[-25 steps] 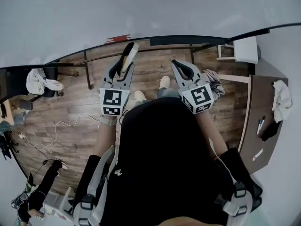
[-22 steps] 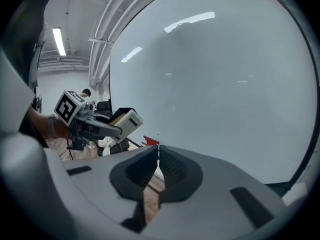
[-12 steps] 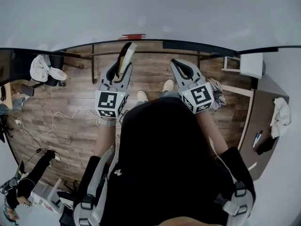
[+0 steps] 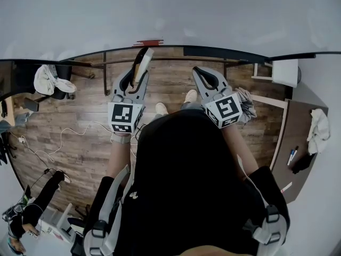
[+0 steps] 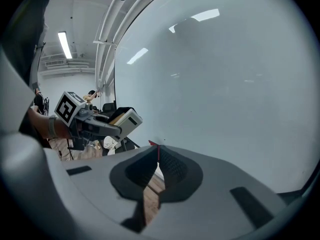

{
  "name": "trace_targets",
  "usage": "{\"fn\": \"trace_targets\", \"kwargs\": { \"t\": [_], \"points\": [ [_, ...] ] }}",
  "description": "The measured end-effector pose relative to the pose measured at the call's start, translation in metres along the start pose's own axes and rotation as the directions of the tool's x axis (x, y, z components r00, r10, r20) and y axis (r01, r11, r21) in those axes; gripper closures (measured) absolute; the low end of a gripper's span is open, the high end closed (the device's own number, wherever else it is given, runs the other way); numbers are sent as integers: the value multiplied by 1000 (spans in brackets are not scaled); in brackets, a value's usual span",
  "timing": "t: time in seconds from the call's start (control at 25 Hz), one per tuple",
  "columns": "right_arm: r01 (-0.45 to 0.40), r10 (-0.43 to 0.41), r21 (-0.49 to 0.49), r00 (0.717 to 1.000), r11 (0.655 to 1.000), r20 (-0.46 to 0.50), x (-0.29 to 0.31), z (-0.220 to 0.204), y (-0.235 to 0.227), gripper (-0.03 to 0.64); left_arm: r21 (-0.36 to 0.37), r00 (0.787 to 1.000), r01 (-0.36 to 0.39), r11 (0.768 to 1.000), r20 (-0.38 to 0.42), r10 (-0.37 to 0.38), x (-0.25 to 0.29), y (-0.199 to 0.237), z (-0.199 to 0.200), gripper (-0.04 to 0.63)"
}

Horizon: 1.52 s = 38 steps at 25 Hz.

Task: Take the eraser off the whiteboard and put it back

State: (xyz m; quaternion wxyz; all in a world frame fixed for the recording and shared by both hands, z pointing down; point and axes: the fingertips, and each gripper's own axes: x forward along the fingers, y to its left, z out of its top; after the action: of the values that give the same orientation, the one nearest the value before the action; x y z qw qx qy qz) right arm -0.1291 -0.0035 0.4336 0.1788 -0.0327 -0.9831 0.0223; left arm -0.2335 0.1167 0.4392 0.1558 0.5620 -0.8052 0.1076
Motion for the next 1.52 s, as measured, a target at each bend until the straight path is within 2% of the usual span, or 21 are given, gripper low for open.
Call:
{"fn": "trace_targets", "kwargs": {
  "t": [0.36,0.68,1.16,1.52],
  "points": [
    [86,-86,40,996,995,-3,-23,-10,-23,598,49,997,81,996,-4,-81,29,-23,8,434],
    [203,-202,88,979,975,-11,-60,-24,-49,600,116,983,185,976,-27,-183,63,-58,14,434],
    [358,-355,150,934,922,-42,-112,-46,-80,598,243,950,312,919,-111,-293,114,-108,5,434],
    [466,-459,192,885,864,-79,-148,-64,-97,600,315,919,389,866,-197,-341,152,-135,-13,434]
  ]
}}
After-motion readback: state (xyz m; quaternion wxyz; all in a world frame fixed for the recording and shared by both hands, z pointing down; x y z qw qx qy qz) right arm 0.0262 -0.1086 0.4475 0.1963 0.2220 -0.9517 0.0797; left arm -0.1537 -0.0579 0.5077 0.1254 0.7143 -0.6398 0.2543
